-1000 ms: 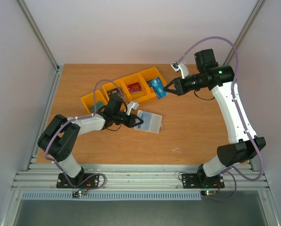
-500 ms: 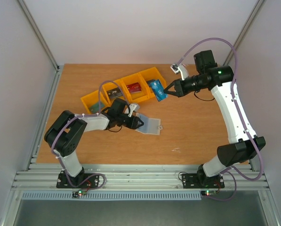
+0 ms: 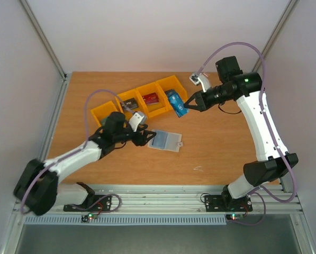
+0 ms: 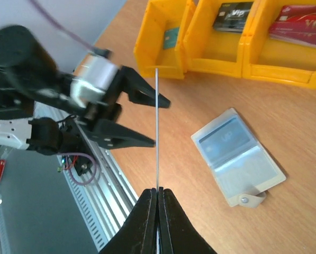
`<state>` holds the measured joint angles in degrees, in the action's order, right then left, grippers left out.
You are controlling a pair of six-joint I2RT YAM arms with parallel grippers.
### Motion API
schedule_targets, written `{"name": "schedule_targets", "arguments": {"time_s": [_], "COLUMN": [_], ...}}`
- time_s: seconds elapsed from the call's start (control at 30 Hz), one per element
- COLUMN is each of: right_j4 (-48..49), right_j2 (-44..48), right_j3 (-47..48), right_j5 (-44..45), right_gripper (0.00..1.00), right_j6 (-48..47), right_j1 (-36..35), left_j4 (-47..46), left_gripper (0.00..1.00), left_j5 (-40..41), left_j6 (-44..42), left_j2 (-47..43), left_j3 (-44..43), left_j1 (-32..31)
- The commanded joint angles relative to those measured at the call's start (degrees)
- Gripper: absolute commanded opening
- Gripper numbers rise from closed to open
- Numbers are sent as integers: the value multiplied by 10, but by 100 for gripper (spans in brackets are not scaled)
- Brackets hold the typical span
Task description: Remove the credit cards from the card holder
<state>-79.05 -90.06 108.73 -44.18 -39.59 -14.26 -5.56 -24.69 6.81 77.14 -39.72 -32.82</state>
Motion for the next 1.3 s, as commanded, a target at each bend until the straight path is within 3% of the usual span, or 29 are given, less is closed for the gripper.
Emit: {"name": "schedule_targets", "arguments": {"time_s": [0.0, 0.1, 0.27, 0.4, 0.53, 0.7, 1.0, 1.1, 1.17, 1.27], "right_j4": [-42, -53, -56, -59, -60, -64, -47, -46, -44, -36], "right_j2": [-3, 1, 13, 7, -8, -23, -35, -36, -35, -31], "right_j3": [22, 27, 14, 9, 28, 51, 79, 84, 86, 82], "right_j5": [14, 75, 184, 270, 294, 311, 315, 303, 299, 299], "right_gripper": [1, 1, 1, 1, 1, 1, 1, 1, 1, 1], "right_j6": [-45, -81, -102, -112, -121, -124, -132, -134, -135, -137], "right_j1": [-45, -120, -208, -279, -325, -356, -367, -368, -369, -369], "left_j4": [-59, -19, 179, 188, 139, 144, 158, 155, 146, 135], "left_gripper": [69, 69, 68, 64, 55, 49, 43, 25, 5, 0], "left_j5": [-98, -226, -413, -467, -447, -439, -415, -399, -394, -394], "left_j6": [-90, -149, -263, -317, -275, -261, -268, -277, -280, -283], "left_j2": [-134, -171, -164, -178, -171, -167, -149, -144, -144, -145], "left_j3": [37, 0, -101, -96, -97, -102, -107, -106, -103, -102], "left_j1": [17, 61, 149, 152, 145, 129, 95, 85, 78, 75]}}
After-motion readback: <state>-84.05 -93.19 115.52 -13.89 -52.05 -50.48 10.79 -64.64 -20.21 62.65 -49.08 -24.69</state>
